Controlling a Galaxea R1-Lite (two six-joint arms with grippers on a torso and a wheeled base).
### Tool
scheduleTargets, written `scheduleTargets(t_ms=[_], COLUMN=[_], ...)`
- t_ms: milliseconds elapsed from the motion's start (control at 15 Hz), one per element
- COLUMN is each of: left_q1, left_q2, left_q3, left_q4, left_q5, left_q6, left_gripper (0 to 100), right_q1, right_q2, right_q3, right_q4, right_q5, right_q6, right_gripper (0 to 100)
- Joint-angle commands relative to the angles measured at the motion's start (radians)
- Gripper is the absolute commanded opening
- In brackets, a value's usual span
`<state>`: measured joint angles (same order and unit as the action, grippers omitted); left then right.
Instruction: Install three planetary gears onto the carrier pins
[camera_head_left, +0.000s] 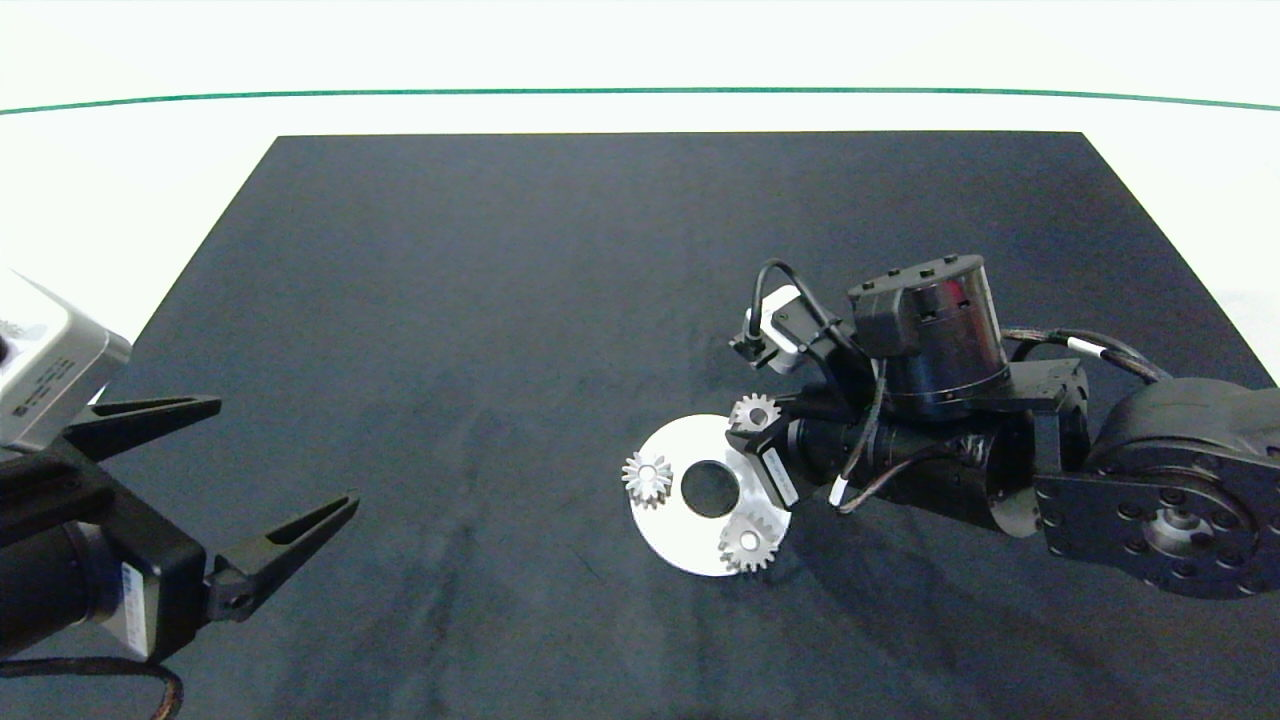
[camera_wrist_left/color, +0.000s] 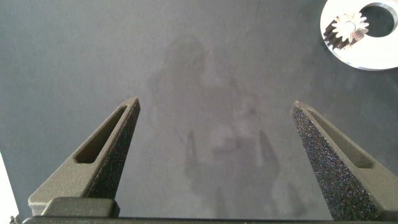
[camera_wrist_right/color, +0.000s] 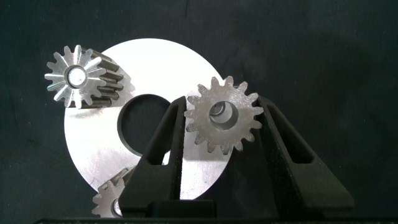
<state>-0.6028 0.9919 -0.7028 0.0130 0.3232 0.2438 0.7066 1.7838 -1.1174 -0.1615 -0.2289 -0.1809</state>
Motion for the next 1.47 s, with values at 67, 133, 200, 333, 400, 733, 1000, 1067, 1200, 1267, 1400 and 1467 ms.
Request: scheduleTargets(t_ms=[67,133,200,333,400,733,1000,1067,1200,1267,1400,1467], left_q1=[0.0,0.0,0.0,0.0,0.0,0.0,0.0,0.0,0.0,0.0,0.0,0.0], left_q2=[0.001,0.001,0.001,0.001,0.001,-0.007,-0.007,-0.007,-0.007,-0.007,-0.007,-0.007], left_q3=[0.0,0.0,0.0,0.0,0.0,-0.001,-0.001,0.0,0.0,0.0,0.0,0.0], left_q4=[0.001,0.001,0.001,0.001,0.001,-0.001,0.001,0.001,0.002,0.002,0.002,0.002], left_q5=[0.002,0.002,0.002,0.002,0.002,0.002,0.002,0.002,0.002,0.002,0.002,0.002], left_q6=[0.002,0.002,0.002,0.002,0.002,0.002,0.002,0.002,0.002,0.002,0.002,0.002], left_gripper=[100,100,100,100,100,100,100,100,100,100,100,100], right_q1=[0.001,0.001,0.001,0.001,0.001,0.005,0.002,0.002,-0.001,-0.001,-0.006,-0.006], right_q2=[0.009,0.014,0.016,0.016,0.02,0.022,0.022,0.022,0.022,0.022,0.02,0.019], right_q3=[-0.005,-0.01,-0.012,-0.012,-0.012,-0.012,-0.01,-0.01,-0.008,-0.007,-0.008,-0.008], right_q4=[-0.004,-0.004,-0.004,-0.004,-0.004,-0.004,-0.004,-0.004,-0.006,-0.006,-0.006,-0.009], right_q5=[0.0,0.0,0.0,0.0,0.0,0.0,-0.001,-0.001,-0.001,-0.001,-0.003,-0.004], right_q6=[0.0,0.0,0.0,0.0,0.0,0.001,0.003,0.003,0.003,0.003,0.003,0.003], right_gripper=[7,7,7,7,7,7,100,100,100,100,100,100])
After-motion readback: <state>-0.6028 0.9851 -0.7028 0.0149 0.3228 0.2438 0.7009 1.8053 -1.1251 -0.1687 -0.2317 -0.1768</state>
